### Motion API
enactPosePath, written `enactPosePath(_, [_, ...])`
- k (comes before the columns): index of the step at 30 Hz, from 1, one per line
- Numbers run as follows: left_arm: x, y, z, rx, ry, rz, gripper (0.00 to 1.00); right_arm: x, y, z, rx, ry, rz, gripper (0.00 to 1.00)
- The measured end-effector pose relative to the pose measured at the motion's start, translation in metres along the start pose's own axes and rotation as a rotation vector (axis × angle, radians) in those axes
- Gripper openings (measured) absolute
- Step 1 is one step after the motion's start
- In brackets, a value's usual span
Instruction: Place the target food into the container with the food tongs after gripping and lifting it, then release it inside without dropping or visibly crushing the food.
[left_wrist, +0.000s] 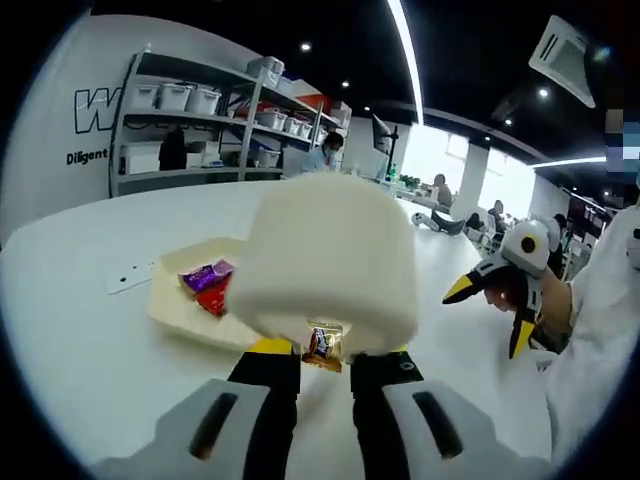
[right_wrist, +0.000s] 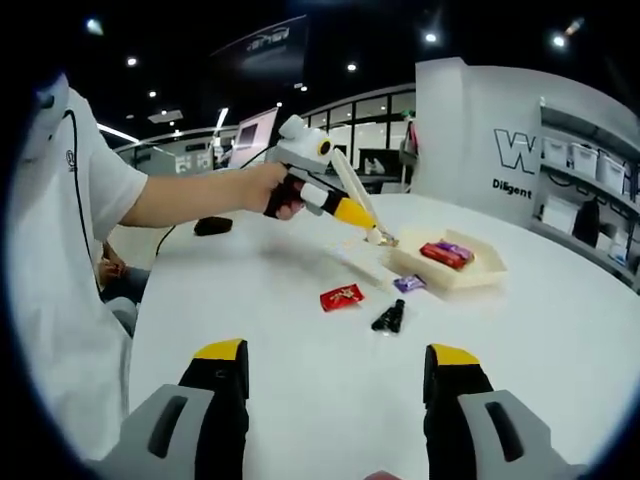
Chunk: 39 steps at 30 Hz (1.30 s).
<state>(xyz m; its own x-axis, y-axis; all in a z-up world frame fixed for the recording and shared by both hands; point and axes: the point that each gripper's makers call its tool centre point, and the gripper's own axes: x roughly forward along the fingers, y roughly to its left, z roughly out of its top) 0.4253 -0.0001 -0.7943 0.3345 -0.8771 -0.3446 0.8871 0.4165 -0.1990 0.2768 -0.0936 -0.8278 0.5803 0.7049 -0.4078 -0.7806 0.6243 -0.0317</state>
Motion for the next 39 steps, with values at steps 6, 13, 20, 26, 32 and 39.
enactPosePath(6, [0.008,0.002,0.013,0.017,-0.005,-0.018,0.17,-0.003,-0.002,0.001,0.000,-0.002,-0.005,0.69])
enactPosePath(13, [0.023,0.009,0.019,0.034,0.009,-0.038,0.17,-0.004,-0.001,0.002,-0.003,-0.001,-0.005,0.69])
enactPosePath(20, [0.039,0.017,0.025,0.054,0.028,-0.055,0.17,-0.005,-0.003,0.001,0.002,0.001,-0.009,0.69])
enactPosePath(26, [0.051,0.024,0.024,0.063,0.040,-0.061,0.17,-0.006,-0.005,-0.002,0.010,0.003,-0.014,0.69])
enactPosePath(32, [0.065,0.037,0.017,0.064,0.065,-0.060,0.17,-0.007,-0.007,-0.004,0.016,0.008,-0.020,0.69])
enactPosePath(39, [0.080,0.048,0.005,0.067,0.106,-0.054,0.17,-0.007,-0.009,-0.007,0.024,0.013,-0.025,0.68])
